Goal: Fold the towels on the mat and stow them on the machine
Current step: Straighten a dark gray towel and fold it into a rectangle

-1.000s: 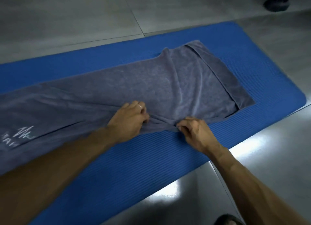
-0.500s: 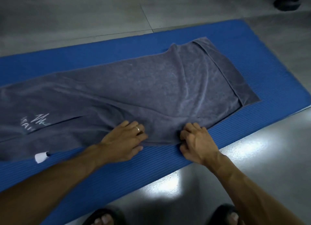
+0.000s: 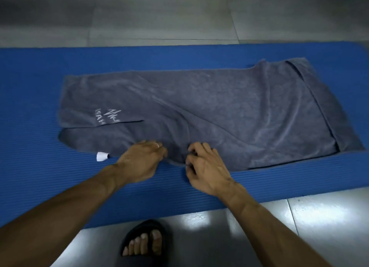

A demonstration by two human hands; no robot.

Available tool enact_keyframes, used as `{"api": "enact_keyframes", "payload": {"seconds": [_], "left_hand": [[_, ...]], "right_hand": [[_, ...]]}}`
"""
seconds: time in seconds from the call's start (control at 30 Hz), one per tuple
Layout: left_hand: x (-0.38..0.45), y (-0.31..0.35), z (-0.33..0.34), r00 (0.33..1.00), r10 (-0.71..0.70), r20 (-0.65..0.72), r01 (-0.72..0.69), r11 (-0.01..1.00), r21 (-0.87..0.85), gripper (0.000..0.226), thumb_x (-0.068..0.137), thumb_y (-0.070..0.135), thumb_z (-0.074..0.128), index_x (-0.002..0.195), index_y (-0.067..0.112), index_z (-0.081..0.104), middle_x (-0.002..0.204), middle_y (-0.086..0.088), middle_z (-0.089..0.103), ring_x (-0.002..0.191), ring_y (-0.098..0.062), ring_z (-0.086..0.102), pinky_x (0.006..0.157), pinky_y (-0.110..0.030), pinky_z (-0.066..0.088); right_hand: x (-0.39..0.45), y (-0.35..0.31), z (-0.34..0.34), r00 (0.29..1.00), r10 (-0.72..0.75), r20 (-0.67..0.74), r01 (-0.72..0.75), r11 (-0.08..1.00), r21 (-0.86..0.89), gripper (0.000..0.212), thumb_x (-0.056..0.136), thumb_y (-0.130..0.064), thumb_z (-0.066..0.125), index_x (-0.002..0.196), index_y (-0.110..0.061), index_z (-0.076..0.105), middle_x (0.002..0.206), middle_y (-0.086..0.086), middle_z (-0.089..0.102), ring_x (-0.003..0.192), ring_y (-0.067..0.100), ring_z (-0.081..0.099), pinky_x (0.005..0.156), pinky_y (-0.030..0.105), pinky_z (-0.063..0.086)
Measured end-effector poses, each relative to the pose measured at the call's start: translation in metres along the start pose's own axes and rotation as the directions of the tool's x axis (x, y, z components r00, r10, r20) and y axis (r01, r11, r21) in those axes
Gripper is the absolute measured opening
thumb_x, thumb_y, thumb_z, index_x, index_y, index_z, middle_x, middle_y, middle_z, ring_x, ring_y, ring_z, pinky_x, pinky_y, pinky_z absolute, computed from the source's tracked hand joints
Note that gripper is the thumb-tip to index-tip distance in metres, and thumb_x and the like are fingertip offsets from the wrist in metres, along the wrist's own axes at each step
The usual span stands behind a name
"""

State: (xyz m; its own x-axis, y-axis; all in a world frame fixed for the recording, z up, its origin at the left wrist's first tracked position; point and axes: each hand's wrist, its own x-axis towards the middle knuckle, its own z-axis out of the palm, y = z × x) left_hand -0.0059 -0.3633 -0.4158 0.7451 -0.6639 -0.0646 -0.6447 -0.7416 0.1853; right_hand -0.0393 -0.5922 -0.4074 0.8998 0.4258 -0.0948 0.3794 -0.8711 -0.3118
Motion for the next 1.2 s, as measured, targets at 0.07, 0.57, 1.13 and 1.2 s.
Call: {"api": "enact_keyframes", "payload": {"seconds": [0.07,0.57,1.13,1.2], "left_hand": [[-0.022,0.006,-0.002,0.998,0.04,0.058,-0.036,0.997,-0.062,0.013,0.079,0.015,0.064,0.087,0.024,0.058,0.082,0.006,0.059,0.075,-0.017,0.061,0.069,-0.027,0.049],[-0.099,-0.079,-0.018,0.243,-0.969,-0.033,0.908,0.239,-0.344,0.052,0.082,0.034,0.066,0.124,0.008,0.049,0.125,-0.015,0.052,0.119,-0.034,0.044,0.099,-0.048,0.033],[-0.146,-0.084,-0.029,0.145,-0.973,0.177,0.18,-0.15,-0.972,0.023,0.086,-0.003,0.064,0.081,0.012,0.047,0.065,0.005,0.048,0.055,-0.001,0.044,0.053,-0.018,0.041],[-0.161,-0.084,-0.026,0.043,-0.993,0.106,0.357,-0.084,-0.93,0.023,0.084,-0.002,0.063,0.08,0.017,0.049,0.065,0.004,0.052,0.055,-0.005,0.046,0.055,-0.025,0.043]], "right_hand": [[-0.003,-0.007,-0.006,0.992,-0.063,0.11,0.064,0.998,-0.01,0.019,0.07,-0.034,0.056,0.074,-0.02,0.068,0.113,-0.002,0.054,0.104,0.023,0.052,0.078,0.036,0.041],[0.09,-0.138,0.028,0.924,-0.251,0.289,0.242,0.968,0.067,0.014,0.09,-0.022,0.052,0.1,-0.02,0.063,0.102,-0.001,0.068,0.102,0.022,0.059,0.088,0.034,0.032],[0.307,-0.233,0.029,0.692,-0.573,0.439,0.68,0.721,-0.133,0.007,0.097,-0.022,0.046,0.099,-0.019,0.052,0.114,0.001,0.05,0.097,0.024,0.055,0.066,0.029,0.035],[0.314,-0.239,0.026,0.73,-0.606,0.317,0.663,0.741,-0.11,0.007,0.098,-0.018,0.044,0.093,-0.015,0.049,0.096,0.001,0.055,0.086,0.024,0.056,0.063,0.031,0.036]]}}
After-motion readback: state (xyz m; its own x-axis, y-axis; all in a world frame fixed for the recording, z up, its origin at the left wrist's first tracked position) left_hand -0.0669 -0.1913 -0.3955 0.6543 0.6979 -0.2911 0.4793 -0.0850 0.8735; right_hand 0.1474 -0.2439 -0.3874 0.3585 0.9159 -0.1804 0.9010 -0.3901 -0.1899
